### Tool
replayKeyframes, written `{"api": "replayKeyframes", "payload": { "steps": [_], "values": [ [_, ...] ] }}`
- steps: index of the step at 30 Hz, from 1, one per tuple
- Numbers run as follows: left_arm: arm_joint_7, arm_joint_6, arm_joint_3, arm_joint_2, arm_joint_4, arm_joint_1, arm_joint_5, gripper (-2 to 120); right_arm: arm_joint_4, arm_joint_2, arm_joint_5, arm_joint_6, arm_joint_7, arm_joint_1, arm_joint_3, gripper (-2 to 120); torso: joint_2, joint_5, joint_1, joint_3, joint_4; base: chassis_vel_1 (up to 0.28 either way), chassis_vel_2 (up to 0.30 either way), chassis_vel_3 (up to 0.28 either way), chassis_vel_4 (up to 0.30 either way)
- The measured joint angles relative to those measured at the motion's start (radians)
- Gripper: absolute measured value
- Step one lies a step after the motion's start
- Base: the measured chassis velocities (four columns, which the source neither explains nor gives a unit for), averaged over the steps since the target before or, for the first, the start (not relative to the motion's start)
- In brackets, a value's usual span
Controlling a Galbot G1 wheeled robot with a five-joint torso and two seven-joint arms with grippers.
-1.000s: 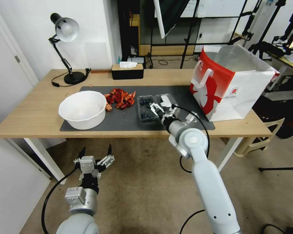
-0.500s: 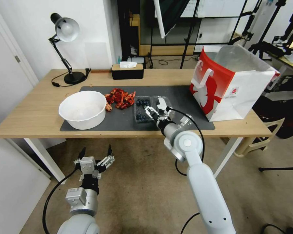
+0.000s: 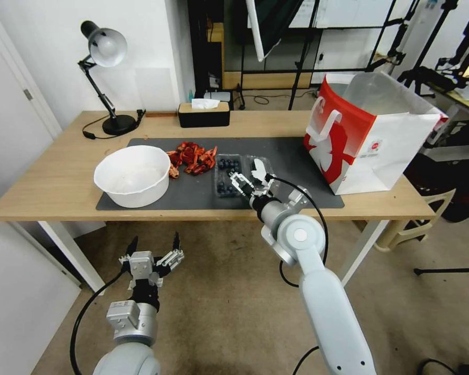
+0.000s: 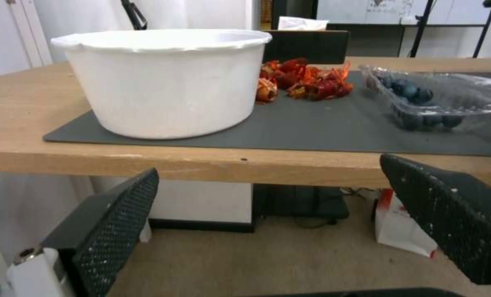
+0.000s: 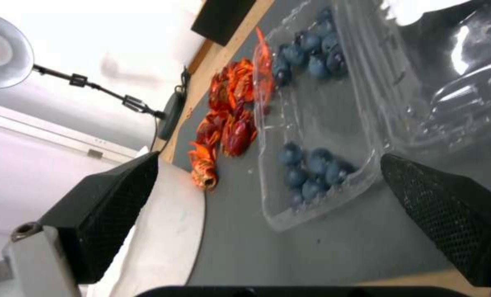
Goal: Close the takeout container lid, then place the container into the takeout bag.
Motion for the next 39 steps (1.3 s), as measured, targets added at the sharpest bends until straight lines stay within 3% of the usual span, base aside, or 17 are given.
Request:
{"api": "replayKeyframes", "payload": {
  "steps": [11,14,20,22,23,26,27,29,30,32,39],
  "values": [
    [-0.002,-0.004,0.0,-0.005,-0.014,0.011,0.004,100,0.118,-0.052,0.022,-0.006,-0.003,-0.075,0.017,100,0.0,0.0,0.0,0.0,-0.0001,0.0,0.0,0.0,0.0],
    [-0.002,-0.004,0.001,-0.005,-0.019,0.013,0.004,100,0.148,-0.07,-0.02,0.001,-0.028,-0.098,0.028,100,0.0,0.0002,0.0,0.0,0.0,0.0,0.0,0.0,0.0],
    [0.002,-0.005,0.001,0.0,-0.028,0.017,0.004,100,0.236,-0.148,-0.255,0.06,-0.152,-0.223,0.067,100,0.0,0.0002,0.0,0.0,0.0,0.0,0.0,0.0,0.0],
    [0.004,-0.006,0.004,0.002,-0.028,0.019,0.004,100,0.253,-0.197,-0.491,0.137,-0.282,-0.297,0.083,100,0.0,0.0003,0.0,0.0,-0.0003,0.0,0.0,0.0,0.0],
    [0.004,-0.006,0.004,0.002,-0.028,0.019,0.004,100,0.253,-0.197,-0.491,0.137,-0.282,-0.297,0.083,100,0.0,0.0003,0.0,0.0,-0.0003,0.0,0.0,0.0,0.0],
    [0.008,-0.013,0.011,0.005,-0.026,0.021,0.004,100,0.262,-0.261,-0.826,0.294,-0.409,-0.41,0.128,100,0.0,0.0004,0.0,0.0,-0.0002,0.0,0.0,0.0,0.0],
    [0.008,-0.013,0.011,0.005,-0.026,0.021,0.004,100,0.262,-0.261,-0.826,0.294,-0.409,-0.41,0.128,100,0.0,0.0004,0.0,0.0,-0.0002,0.0,0.0,0.0,0.0],
    [0.01,-0.019,0.013,0.01,-0.021,0.022,0.004,100,0.261,-0.279,-0.973,0.396,-0.443,-0.471,0.158,100,0.0,0.0001,0.0,0.0,-0.0001,0.0,0.0,0.0,0.0],
    [0.01,-0.019,0.013,0.01,-0.021,0.022,0.004,100,0.261,-0.279,-0.973,0.396,-0.443,-0.471,0.158,100,0.0,0.0001,0.0,0.0,-0.0001,0.0,0.0,0.0,0.0],
    [0.013,-0.022,0.013,0.014,-0.019,0.023,0.003,100,0.252,-0.278,-1.057,0.483,-0.451,-0.518,0.177,100,0.0,0.0,0.0,0.0,-0.0001,0.0,0.0,0.0,0.0],
    [0.03,-0.034,0.012,0.024,-0.009,0.029,0.003,100,0.197,-0.226,-1.115,0.636,-0.435,-0.618,0.18,100,0.0,0.0,0.0,0.0,0.0,0.0,0.0,0.0,0.0]
  ]
}}
